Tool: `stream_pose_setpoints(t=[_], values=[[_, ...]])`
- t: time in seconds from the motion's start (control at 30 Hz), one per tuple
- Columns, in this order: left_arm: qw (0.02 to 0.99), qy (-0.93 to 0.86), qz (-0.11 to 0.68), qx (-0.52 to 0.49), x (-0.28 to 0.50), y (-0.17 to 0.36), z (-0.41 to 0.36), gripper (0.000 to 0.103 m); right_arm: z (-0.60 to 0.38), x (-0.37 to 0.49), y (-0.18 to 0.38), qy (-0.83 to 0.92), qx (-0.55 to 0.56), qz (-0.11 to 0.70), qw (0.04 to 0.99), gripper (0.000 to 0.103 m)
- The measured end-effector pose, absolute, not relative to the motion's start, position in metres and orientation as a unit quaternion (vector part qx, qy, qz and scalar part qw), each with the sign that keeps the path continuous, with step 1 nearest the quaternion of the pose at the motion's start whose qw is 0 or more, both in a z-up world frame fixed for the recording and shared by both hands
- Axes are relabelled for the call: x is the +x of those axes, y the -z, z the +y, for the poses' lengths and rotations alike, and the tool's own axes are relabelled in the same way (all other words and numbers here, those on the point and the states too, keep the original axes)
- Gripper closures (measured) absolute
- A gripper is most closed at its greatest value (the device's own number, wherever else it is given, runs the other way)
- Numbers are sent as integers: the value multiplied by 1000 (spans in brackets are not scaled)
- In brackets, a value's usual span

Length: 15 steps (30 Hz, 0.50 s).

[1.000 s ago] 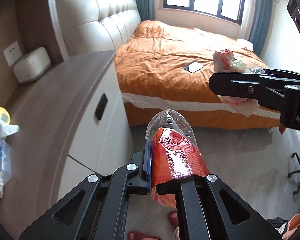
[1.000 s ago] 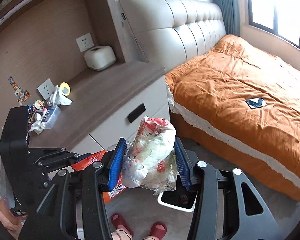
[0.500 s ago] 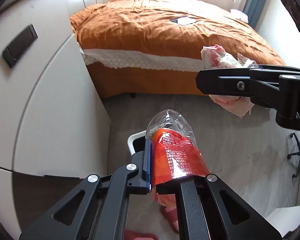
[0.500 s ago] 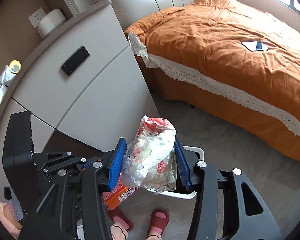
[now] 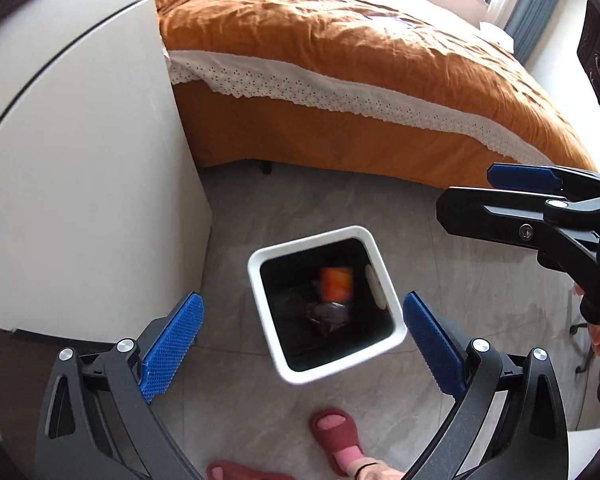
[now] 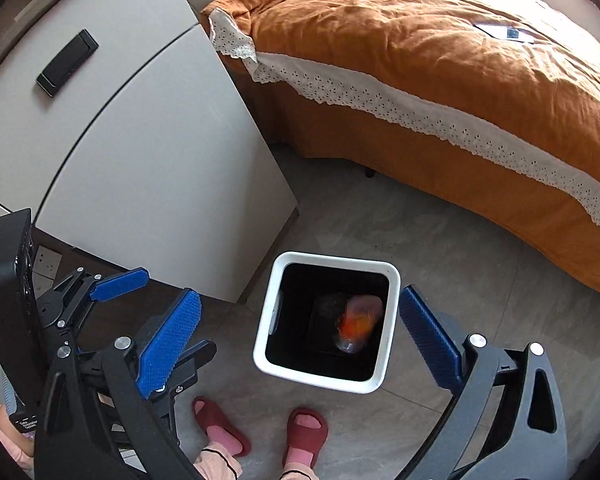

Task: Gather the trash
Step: 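Carry both items over the white bin and open both tools to drop them, then return both tools to the desk toward the towel and box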

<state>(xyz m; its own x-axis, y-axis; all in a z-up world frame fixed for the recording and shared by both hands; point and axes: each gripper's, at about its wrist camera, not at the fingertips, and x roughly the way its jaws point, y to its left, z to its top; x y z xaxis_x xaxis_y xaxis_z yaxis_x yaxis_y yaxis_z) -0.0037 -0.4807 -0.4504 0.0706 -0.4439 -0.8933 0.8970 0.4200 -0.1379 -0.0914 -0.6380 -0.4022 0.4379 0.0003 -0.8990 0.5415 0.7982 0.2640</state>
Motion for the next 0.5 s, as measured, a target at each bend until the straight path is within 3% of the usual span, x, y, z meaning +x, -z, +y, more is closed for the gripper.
stream_pose_setpoints(t=[0.2, 0.5], values=[[714, 473, 466, 221, 3, 406, -463, 5, -631, -83, 361, 157, 260, 487, 819, 4], [764, 459, 413, 189, 11, 293, -428, 5, -603, -66, 258, 124, 235, 440, 858, 4]])
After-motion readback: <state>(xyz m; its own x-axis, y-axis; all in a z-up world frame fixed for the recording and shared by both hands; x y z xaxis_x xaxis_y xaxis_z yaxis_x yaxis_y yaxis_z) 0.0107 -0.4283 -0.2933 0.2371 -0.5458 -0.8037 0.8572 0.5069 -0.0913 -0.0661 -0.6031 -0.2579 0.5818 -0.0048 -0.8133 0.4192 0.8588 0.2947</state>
